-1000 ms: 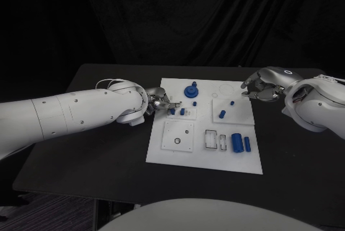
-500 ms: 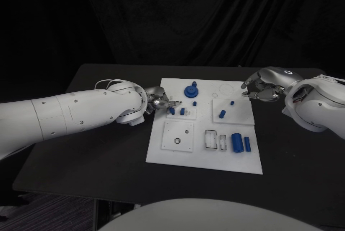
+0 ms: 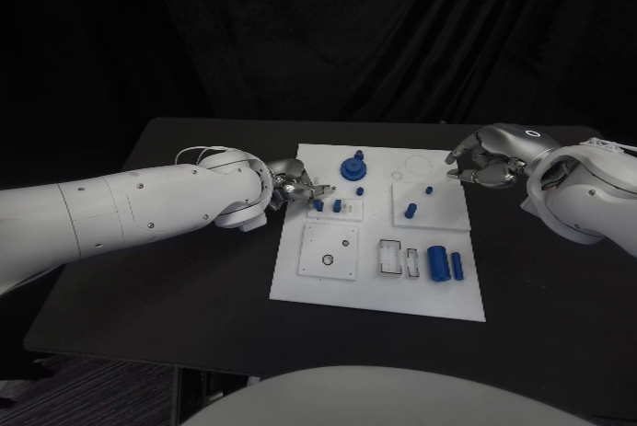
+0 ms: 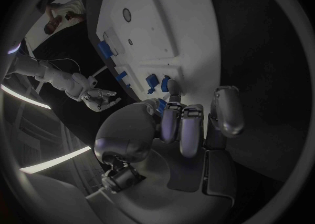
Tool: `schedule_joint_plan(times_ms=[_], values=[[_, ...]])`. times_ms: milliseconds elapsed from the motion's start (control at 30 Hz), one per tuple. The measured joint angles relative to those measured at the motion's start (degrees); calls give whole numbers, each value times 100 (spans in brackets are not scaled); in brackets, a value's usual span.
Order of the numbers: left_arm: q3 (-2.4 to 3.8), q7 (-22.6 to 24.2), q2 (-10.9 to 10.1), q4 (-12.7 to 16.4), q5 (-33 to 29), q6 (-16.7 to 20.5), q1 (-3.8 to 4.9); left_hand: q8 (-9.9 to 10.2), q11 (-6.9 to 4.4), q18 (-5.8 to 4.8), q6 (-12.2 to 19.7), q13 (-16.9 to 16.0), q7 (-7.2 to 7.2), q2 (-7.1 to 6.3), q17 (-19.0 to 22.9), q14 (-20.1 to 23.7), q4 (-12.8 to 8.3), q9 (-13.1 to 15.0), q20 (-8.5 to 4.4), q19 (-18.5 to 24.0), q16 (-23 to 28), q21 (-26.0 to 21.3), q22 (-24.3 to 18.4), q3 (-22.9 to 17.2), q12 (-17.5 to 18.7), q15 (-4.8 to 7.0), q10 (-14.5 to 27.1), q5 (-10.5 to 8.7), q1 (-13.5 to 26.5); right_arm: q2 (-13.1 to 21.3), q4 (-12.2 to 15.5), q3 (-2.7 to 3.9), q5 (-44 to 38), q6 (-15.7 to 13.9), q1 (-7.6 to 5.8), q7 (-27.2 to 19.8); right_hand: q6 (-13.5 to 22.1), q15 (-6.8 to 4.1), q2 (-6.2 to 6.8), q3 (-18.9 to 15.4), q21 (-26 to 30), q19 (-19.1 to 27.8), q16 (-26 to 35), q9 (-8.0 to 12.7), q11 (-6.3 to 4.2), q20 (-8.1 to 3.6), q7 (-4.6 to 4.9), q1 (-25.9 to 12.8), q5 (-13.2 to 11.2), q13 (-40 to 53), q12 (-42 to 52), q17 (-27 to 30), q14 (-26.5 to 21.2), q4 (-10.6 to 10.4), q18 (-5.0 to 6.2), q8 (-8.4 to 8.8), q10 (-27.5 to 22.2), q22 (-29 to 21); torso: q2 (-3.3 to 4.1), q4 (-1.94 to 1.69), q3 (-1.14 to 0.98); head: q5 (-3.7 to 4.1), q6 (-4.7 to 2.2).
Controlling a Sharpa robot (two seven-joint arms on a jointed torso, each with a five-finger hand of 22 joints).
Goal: Assemble the parts on the task board
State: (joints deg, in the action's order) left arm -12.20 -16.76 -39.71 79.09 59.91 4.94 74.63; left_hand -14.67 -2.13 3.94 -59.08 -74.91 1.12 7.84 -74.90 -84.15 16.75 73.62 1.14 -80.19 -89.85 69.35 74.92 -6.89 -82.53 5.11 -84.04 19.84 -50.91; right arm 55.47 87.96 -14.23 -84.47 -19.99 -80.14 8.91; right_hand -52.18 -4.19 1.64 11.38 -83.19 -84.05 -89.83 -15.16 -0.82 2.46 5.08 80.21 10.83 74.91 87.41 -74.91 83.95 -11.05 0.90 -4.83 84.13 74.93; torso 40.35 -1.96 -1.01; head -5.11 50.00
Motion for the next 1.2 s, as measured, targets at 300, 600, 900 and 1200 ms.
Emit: schedule_joint_plan(times_ms=[300,600,900,1200], values=[[-1,23,-6,12,0,26,0,-319,-57,0,-30,0,-30,42,0,22,0,133,-22,-21,0,0,0,62,-22,22,15,55,-119,0,-1,0,0,3,0,2,0,0,0,0,0,0,0,0,0,0,0,0,0,0,0,0,0,0,0,0,0,0,-4,-2,0,6,0],[-1,50,-10,16,0,46,0,-396,-83,0,-50,0,-50,41,0,22,0,133,-41,-41,0,0,0,62,-22,22,0,55,-119,-2,-2,0,0,7,1,4,0,0,0,0,0,0,0,0,0,0,0,0,0,0,0,0,0,0,0,0,0,-1,-4,-2,1,-1,0],[-1,479,-127,82,174,640,-2,-555,-83,0,418,0,-31,-458,0,21,-37,133,-41,-82,0,17,0,73,-77,64,0,266,-1052,24,0,0,0,7,2,6,0,0,0,0,0,0,0,-1,0,0,0,0,0,0,0,0,0,0,0,0,0,-1,-3,-2,0,27,0],[-3,1909,-232,-46,502,1959,36,264,312,91,1169,-14,410,-803,0,11,2,-438,245,478,256,-616,-1,-84,917,-302,809,204,-2145,61,10,0,0,2,2,8,0,0,0,17,0,0,0,-1,0,0,0,0,0,0,-22,0,0,17,1,0,0,-2,-1,-3,1,43,0]])
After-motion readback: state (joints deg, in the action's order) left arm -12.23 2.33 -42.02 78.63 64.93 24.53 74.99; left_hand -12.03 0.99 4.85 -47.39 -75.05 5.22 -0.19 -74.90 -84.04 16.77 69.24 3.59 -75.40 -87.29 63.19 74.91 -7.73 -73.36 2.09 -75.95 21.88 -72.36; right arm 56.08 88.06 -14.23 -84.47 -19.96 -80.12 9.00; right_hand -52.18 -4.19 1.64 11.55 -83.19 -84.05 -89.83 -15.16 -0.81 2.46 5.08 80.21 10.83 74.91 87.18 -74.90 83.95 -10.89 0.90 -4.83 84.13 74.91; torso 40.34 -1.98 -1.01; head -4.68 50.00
